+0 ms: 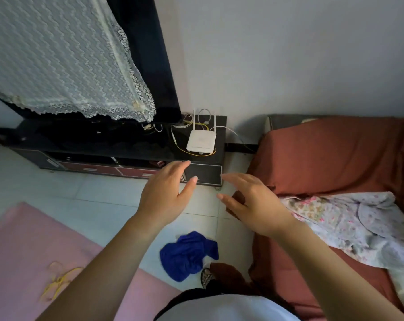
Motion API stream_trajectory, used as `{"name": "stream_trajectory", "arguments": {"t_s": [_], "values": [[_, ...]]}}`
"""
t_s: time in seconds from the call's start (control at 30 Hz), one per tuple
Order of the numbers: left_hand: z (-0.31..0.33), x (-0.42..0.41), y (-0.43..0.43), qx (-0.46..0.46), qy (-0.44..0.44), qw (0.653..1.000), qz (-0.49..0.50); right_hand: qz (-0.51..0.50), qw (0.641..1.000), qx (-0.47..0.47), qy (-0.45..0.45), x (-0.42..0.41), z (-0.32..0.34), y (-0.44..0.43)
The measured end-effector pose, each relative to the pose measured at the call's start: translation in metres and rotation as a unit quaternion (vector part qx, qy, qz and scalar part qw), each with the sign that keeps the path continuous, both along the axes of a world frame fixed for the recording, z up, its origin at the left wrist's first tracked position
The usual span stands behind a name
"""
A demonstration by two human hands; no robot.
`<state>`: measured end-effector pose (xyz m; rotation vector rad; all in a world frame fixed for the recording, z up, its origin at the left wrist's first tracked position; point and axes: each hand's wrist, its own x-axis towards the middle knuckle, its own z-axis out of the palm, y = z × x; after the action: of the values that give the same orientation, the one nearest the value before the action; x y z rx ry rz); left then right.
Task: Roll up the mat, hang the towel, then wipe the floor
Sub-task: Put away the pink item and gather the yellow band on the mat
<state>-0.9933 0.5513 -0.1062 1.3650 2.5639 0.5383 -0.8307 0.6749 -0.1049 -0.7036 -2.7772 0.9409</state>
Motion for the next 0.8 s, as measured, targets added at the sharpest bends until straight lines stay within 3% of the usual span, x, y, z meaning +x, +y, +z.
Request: {"name": "stream_trajectory", "arguments": {"t_s": [0.23, 0.5, 0.8], "values": [[0.003, -0.059, 0.015, 0.010, -0.016, 0.999, 0.040, 0.051, 0.999, -0.010, -0.004, -0.090, 0.007, 0.033], [-0.022, -0.125, 0.012, 0.014, -0.046, 0.984, 0.170, 0.174, 0.983, -0.031, -0.049, -0.193, 0.000, 0.076], [-0.031, -0.202, 0.083, -0.019, -0.059, 0.963, 0.264, 0.306, 0.951, -0.017, -0.027, -0.326, -0.004, 0.173]]}}
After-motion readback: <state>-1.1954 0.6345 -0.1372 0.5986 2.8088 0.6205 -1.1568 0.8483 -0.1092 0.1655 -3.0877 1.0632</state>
